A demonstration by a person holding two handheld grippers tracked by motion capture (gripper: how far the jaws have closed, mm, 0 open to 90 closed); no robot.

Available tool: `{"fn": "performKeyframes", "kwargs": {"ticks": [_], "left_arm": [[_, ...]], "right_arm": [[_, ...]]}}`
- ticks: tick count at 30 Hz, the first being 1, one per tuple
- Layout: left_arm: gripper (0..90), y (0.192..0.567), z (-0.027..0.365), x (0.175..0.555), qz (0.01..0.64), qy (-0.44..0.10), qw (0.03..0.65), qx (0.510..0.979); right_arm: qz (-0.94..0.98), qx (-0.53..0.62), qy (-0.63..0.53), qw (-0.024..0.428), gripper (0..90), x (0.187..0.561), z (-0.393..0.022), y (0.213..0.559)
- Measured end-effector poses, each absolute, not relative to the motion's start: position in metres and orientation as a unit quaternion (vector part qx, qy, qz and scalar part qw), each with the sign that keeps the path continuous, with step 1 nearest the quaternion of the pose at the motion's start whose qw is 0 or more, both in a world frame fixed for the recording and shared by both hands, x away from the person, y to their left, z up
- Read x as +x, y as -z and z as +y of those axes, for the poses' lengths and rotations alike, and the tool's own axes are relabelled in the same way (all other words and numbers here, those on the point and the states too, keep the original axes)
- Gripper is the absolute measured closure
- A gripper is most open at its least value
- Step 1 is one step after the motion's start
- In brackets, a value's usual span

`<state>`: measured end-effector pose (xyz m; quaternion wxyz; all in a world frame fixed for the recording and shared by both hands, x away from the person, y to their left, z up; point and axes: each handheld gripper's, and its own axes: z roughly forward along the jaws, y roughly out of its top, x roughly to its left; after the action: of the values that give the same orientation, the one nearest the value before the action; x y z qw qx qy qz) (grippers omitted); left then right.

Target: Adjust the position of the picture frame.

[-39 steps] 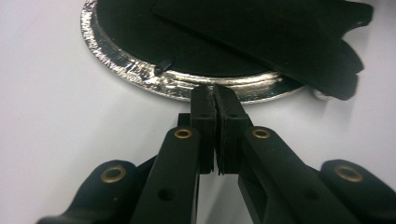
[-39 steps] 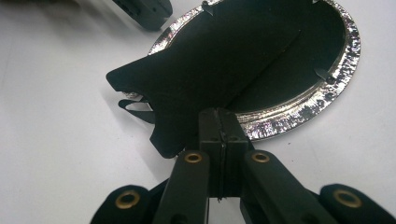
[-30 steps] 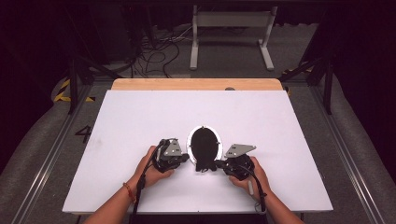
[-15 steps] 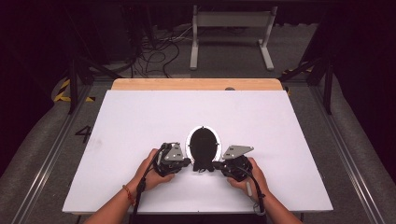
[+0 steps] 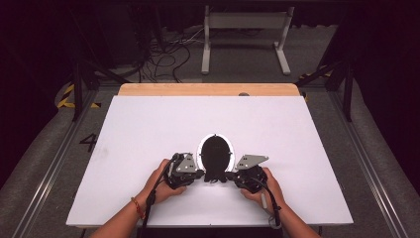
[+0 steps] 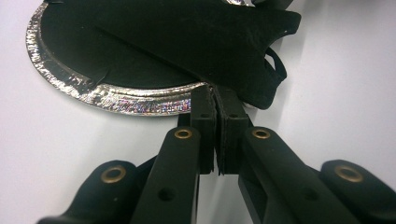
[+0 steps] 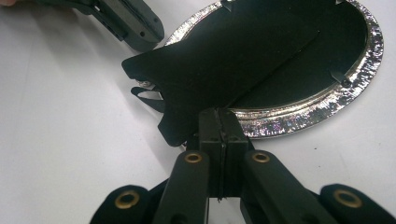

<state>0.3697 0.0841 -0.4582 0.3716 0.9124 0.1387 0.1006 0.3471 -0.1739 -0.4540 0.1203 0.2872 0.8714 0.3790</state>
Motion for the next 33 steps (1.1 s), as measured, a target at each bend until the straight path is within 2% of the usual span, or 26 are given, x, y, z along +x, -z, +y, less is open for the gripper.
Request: {"fn": "performKeyframes", "kwargs": {"ticks": [12, 22, 33], "left_arm": [[87.3, 0.450, 0.099, 0.369, 0.160, -0.113, 0.391, 0.900], [85.8, 0.435, 0.141, 0.353, 0.188, -0.140, 0.426, 0.874], [82.2, 0.438, 0.179, 0.330, 0.200, -0.158, 0.429, 0.867]], "right_arm": [[0.873, 0.283, -0.380, 0.115, 86.4, 0.345, -0.174, 0.450], [0.874, 0.278, -0.380, 0.118, 82.7, 0.342, -0.177, 0.442], [0.873, 0.279, -0.381, 0.120, 80.1, 0.338, -0.183, 0.435]]}}
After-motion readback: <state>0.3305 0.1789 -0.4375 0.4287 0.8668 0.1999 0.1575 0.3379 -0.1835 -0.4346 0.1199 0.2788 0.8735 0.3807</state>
